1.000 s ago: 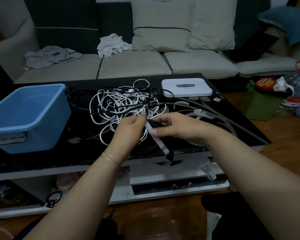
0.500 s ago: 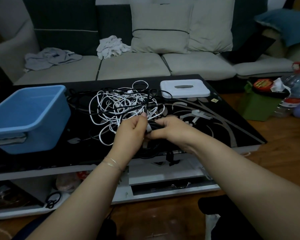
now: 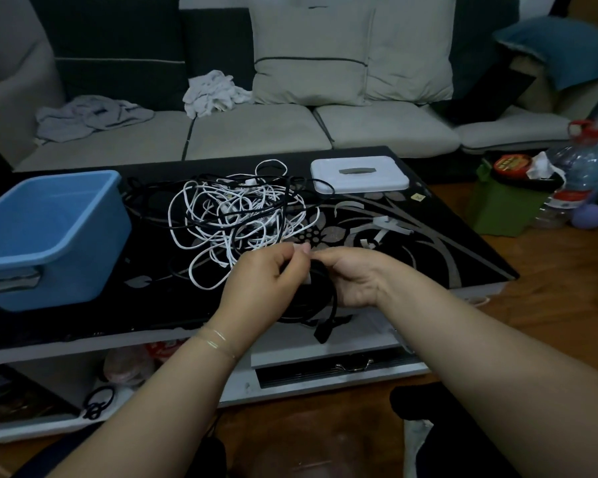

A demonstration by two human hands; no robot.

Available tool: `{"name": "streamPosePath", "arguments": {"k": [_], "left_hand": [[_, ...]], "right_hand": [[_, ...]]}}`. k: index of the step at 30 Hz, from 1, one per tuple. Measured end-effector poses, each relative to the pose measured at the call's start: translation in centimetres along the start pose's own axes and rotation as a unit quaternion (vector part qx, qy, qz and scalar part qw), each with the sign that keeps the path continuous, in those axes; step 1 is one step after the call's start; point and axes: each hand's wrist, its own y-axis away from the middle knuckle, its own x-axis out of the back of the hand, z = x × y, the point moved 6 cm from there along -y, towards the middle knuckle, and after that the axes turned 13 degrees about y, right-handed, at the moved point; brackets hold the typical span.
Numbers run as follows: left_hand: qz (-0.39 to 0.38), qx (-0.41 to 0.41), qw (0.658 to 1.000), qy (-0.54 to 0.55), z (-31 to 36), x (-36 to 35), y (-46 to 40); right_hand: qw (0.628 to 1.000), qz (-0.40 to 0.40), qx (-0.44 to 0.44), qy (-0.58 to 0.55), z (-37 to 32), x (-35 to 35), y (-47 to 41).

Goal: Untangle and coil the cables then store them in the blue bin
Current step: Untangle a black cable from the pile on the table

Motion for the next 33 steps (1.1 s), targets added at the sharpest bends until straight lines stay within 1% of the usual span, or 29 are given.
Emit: {"name": "streamPosePath", "arguments": {"k": [3,4,6,9,12,14,18,23,25,29,31,33], "left_hand": [[0.0,-0.035,0.998,-0.043,0.6,0.0,0.4],[-0.003,-0.047,0.997,-0.057,0.6,0.0,0.5],[-0.01,-0.077,0.993,-0.094,0.9,0.1,0.7],[-0.007,-0.126,0.982,-0.141,1.5,0.3,1.1],[-0.025,-0.141,0.977,-0.157,1.8,0.2,1.6],[-0.054,-0.125,0.979,-0.15,1.6,0.0,1.8],[-0.111,-0.042,0.988,-0.1,0.8,-0.3,1.9],[-0.167,-0.005,0.976,-0.14,0.5,-1.0,2.5],[-0.17,0.005,0.973,-0.156,0.3,-1.0,2.6],[-0.156,-0.009,0.966,-0.205,0.2,-0.9,2.6],[-0.146,-0.001,0.963,-0.225,0.0,-0.7,2.6],[-0.144,0.023,0.965,-0.22,-0.3,-0.6,2.5]], "right_hand": [[1.0,0.003,0.016,0.002,-0.1,0.0,0.0],[0.999,0.017,0.031,0.011,-0.3,0.1,-0.1],[0.992,0.074,0.08,0.059,-0.7,0.5,-0.2],[0.959,0.16,0.166,0.164,-1.8,1.1,0.0],[0.935,0.2,0.21,0.205,-2.4,1.0,0.2],[0.922,0.215,0.23,0.224,-2.6,0.9,0.5],[0.896,0.251,0.264,0.256,-2.7,0.9,1.1],[0.861,0.264,0.266,0.344,-2.7,0.3,1.6],[0.851,0.269,0.266,0.365,-2.6,0.3,1.7],[0.826,0.301,0.274,0.39,-2.6,0.4,2.1],[0.825,0.302,0.265,0.398,-2.7,0.3,2.3],[0.825,0.295,0.26,0.405,-2.7,0.0,2.5]]}}
